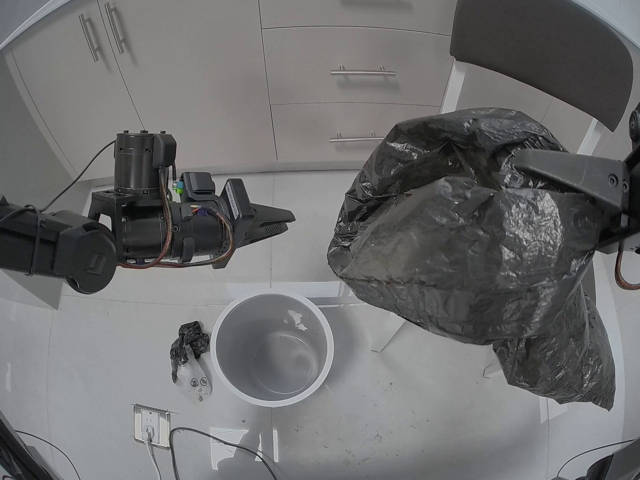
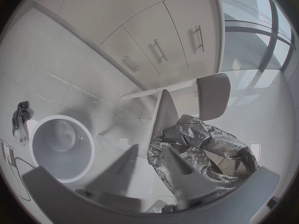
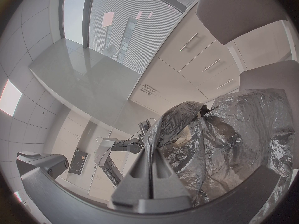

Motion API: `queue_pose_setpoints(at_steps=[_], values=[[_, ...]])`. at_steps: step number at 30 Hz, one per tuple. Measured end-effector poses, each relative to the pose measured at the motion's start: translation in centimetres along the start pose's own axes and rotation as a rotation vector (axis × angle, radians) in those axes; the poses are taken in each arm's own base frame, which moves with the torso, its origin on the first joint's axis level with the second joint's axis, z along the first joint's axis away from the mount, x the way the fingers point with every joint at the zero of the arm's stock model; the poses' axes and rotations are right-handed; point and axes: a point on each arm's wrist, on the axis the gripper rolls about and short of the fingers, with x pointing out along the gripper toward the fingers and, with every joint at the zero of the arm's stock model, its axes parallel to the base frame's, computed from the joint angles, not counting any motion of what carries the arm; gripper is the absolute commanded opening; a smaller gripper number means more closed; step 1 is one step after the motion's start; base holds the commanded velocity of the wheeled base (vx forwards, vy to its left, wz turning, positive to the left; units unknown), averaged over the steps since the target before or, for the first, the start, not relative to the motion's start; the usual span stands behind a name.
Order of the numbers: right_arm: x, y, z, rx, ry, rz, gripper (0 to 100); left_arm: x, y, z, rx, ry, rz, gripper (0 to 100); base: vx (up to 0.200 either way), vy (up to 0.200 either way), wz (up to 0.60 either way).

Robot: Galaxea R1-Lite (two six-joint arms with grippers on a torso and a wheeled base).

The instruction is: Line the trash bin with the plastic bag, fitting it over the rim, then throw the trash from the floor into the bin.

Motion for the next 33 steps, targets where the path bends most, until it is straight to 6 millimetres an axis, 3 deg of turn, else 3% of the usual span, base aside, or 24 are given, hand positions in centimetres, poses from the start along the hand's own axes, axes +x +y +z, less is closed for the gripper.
queue_pose_setpoints(at_steps=[16,33], values=[[-0.1,0.6,-0.2,-0.002,0.014,0.037,0,1.2,0.1,0.6,0.007,0.001,-0.021,100,0.000,0.000,0.00],[-0.2,2.1,0.3,-0.007,0.010,0.103,0,5.0,-1.0,-1.5,-0.034,0.099,-0.062,100,0.000,0.000,0.00]])
